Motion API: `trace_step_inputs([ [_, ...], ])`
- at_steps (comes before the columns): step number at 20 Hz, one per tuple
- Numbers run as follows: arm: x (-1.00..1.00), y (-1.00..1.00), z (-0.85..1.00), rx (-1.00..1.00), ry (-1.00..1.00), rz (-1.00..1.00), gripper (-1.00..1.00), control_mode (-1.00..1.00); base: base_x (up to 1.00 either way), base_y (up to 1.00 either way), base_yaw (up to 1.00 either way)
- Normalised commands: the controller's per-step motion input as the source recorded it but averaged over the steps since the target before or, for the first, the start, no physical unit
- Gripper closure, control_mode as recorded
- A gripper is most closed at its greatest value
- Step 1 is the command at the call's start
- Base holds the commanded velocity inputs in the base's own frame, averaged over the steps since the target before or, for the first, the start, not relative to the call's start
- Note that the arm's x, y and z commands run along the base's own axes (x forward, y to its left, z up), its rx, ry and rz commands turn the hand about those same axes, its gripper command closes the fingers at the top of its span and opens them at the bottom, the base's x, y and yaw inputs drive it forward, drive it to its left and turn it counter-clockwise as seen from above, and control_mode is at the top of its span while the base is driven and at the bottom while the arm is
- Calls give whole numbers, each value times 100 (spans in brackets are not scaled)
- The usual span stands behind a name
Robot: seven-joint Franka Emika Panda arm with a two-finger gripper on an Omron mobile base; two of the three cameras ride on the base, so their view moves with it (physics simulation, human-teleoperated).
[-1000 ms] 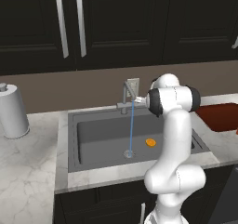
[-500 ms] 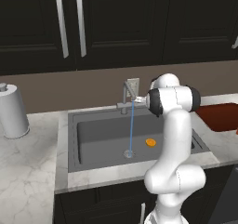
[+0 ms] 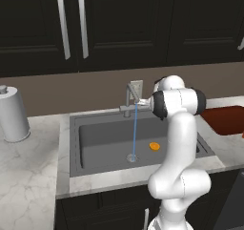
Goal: Pick up all produce items and place them in the sink. Turn on the sink faucet to wash them. Then turn the sink off and put them in the tray.
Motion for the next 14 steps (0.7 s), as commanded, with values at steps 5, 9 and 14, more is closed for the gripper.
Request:
trace_step_inputs([
  [5,-1,50,18,0,0,6,100,-100,0,0,0],
  [9,-5,52,17,0,0,6,100,-100,0,0,0],
  [14,-9,53,16,0,0,5,100,-100,0,0,0],
])
